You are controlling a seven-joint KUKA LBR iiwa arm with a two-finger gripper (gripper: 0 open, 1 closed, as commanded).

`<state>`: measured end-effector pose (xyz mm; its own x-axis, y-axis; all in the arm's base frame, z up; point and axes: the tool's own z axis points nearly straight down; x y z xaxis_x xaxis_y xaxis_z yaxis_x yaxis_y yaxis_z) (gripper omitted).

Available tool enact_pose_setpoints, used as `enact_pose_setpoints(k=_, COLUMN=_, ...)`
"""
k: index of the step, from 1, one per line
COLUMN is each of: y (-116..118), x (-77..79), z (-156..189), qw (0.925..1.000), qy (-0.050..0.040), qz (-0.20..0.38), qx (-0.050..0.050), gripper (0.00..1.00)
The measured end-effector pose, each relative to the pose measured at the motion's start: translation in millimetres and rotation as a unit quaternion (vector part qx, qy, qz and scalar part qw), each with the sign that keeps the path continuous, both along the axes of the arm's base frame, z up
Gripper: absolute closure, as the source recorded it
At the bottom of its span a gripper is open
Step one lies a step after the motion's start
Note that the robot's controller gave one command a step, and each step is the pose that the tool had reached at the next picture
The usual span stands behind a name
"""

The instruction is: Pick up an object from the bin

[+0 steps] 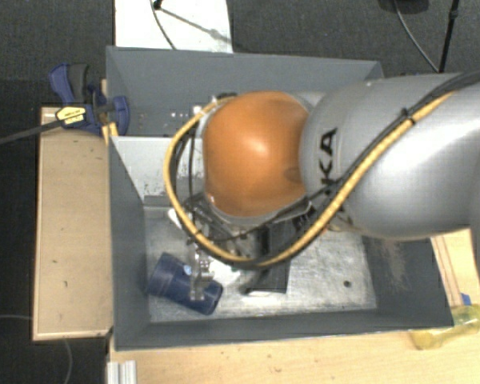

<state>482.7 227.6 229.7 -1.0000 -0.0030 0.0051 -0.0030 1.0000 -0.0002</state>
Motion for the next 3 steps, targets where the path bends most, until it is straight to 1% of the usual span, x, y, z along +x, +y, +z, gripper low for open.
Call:
enact_pose_setpoints(k=1, y=-1, x=2.0, z=3, qw=1.0, qy=-0.0035, qz=-0.002, qx=0.001, gripper=0.0)
enact_pose_setpoints(k=2, y=-3, x=10.4, z=-52, qw=0.9999, qy=-0.0064, qz=0.013, qx=0.002, gripper=0.0)
enact_pose_setpoints(k=3, y=-8, x=3.3, z=-151, qw=0.993, qy=-0.003, qz=0.118, qx=0.001, gripper=1.0)
